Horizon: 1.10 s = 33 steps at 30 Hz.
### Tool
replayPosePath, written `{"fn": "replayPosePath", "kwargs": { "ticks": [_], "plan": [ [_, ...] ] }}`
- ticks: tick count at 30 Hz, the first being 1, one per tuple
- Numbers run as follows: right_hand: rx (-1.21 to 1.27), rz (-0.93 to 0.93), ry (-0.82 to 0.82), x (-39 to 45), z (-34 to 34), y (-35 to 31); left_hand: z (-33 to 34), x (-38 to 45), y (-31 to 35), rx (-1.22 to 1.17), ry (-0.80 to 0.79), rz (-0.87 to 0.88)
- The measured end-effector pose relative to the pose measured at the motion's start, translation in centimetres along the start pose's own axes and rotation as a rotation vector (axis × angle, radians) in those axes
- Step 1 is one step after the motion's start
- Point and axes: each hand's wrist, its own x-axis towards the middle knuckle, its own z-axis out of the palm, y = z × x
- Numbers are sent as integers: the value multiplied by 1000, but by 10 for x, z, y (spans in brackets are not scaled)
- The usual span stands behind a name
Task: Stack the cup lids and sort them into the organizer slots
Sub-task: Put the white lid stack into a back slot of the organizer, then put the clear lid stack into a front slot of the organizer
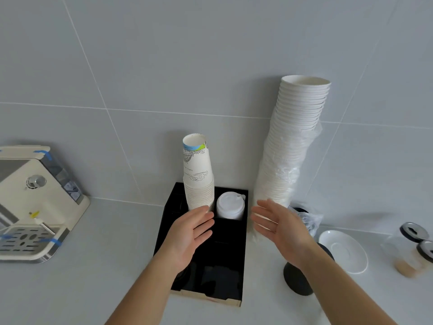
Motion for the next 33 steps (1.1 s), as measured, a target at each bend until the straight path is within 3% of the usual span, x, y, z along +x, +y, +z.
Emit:
{"fn": "replayPosePath", "kwargs": {
  "ticks": [8,18,33],
  "plan": [
    [180,-47,-28,-67,-14,-16,-2,-61,19,-147,-39,92],
    [302,-136,-84,-132,-97,3,25,-94,-17,-64,-100,65],
    [385,-79,436,-150,-226,64,116,-77,-102,249,-184,-176]
  ]
}}
